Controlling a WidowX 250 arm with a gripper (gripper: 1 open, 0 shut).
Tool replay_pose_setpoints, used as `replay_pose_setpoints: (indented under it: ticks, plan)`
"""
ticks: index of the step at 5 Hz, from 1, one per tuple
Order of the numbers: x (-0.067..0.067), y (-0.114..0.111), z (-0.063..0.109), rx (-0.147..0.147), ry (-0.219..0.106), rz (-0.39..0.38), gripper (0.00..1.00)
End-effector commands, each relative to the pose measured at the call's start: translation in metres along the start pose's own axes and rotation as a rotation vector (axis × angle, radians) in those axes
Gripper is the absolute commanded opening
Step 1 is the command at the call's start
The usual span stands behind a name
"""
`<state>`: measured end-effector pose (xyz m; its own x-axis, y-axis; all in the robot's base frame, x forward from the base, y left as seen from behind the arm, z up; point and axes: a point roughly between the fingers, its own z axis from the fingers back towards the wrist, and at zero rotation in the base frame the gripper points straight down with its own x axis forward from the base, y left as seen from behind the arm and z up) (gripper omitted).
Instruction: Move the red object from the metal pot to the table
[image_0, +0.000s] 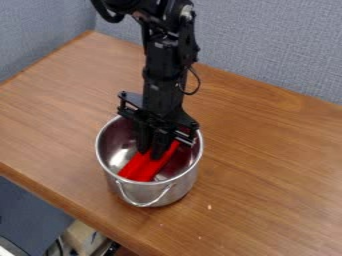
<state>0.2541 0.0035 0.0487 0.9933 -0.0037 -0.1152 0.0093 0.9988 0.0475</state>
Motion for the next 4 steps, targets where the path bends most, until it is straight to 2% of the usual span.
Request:
replay_pose_setpoints:
  ticks: [1,2,4]
  plan:
    - [0.003,0.001,0.016,0.002,-0.038,-0.030,0.00]
    - [-0.001,-0.002,0.022,0.006,-0.039,-0.074,1.00]
    - [-0.004,0.023,0.037,0.004,-0.044,-0.130,1.00]
